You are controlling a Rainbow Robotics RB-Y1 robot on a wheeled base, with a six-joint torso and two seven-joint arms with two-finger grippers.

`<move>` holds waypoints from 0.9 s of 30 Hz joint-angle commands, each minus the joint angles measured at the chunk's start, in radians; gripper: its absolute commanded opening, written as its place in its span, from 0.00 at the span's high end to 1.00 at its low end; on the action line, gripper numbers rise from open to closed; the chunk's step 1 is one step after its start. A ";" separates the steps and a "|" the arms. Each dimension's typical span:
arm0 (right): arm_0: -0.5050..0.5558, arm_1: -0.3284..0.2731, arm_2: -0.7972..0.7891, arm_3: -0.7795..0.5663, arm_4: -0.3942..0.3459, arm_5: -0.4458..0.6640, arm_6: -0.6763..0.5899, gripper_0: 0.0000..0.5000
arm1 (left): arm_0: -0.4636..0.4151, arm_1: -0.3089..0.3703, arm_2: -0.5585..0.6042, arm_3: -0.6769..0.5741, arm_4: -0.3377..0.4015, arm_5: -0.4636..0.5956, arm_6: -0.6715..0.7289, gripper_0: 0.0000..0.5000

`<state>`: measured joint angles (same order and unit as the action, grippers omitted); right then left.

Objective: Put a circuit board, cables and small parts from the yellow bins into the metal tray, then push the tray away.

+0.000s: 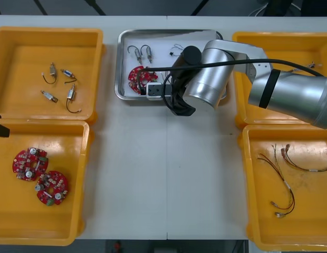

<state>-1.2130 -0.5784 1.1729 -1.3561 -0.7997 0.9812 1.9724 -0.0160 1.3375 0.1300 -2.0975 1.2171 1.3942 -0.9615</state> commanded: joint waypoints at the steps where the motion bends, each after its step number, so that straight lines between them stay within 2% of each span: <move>1: -0.069 0.017 0.010 0.037 -0.010 -0.052 0.049 1.00 | 0.014 0.045 0.023 -0.019 -0.010 0.000 -0.039 0.00; 13: -0.109 0.057 0.010 0.167 0.005 -0.211 0.083 1.00 | 0.014 0.045 0.023 -0.019 -0.010 0.000 -0.039 0.00; 27: -0.114 0.065 0.010 0.198 -0.012 -0.265 0.100 1.00 | 0.014 0.045 0.023 -0.019 -0.010 0.000 -0.039 0.00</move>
<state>-1.2641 -0.5281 1.1773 -1.1529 -0.8018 0.7316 2.0317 -0.0160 1.3375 0.1300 -2.0979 1.2168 1.3943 -0.9615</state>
